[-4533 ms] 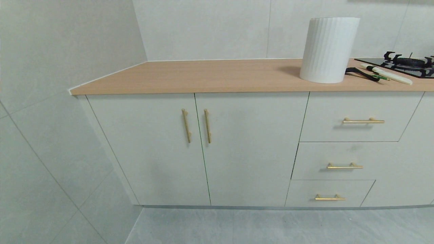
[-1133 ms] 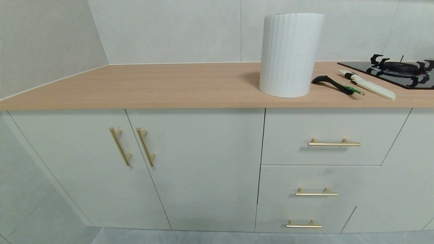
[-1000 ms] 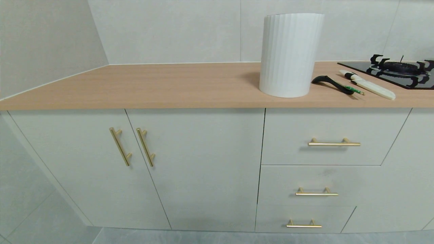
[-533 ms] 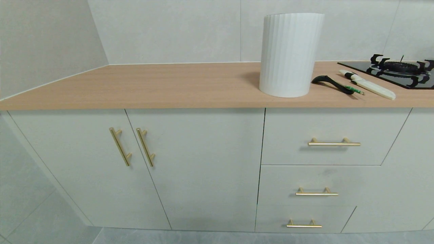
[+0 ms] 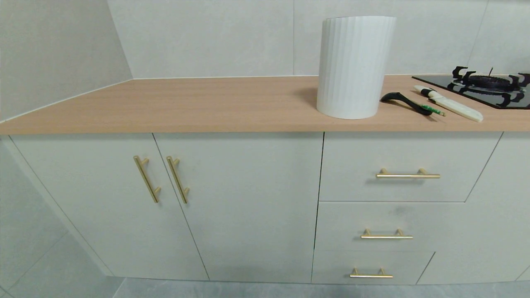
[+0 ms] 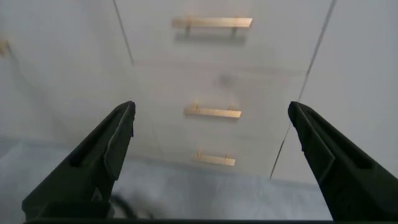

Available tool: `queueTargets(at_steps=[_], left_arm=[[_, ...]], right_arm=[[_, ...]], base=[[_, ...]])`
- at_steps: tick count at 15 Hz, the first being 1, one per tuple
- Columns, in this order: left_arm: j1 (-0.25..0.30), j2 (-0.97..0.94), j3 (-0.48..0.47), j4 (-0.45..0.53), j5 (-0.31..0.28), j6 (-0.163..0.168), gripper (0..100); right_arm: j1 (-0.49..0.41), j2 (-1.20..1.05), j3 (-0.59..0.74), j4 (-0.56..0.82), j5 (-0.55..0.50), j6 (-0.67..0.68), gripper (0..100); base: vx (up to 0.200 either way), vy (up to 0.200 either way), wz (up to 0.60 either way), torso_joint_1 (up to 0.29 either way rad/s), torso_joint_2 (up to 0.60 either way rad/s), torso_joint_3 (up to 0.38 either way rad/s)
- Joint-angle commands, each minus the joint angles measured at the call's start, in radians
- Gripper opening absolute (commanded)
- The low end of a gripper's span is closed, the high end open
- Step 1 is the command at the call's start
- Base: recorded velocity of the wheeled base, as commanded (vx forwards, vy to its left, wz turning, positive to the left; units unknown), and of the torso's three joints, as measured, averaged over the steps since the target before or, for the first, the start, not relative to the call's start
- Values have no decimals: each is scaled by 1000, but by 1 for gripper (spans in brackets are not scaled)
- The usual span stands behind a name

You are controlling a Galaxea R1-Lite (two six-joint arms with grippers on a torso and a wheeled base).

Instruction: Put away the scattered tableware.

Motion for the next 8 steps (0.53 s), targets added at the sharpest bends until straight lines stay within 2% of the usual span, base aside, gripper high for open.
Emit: queueTargets(at_steps=[1, 8], left_arm=[[0, 0, 0, 0, 0, 0, 100], [0, 0, 0, 0, 0, 0, 100]], right_arm=[[44, 271, -43, -4, 5, -18, 100], [53, 747, -133, -108, -5, -66, 100]], base=[[0, 0, 0, 0, 0, 0], [0, 0, 0, 0, 0, 0]])
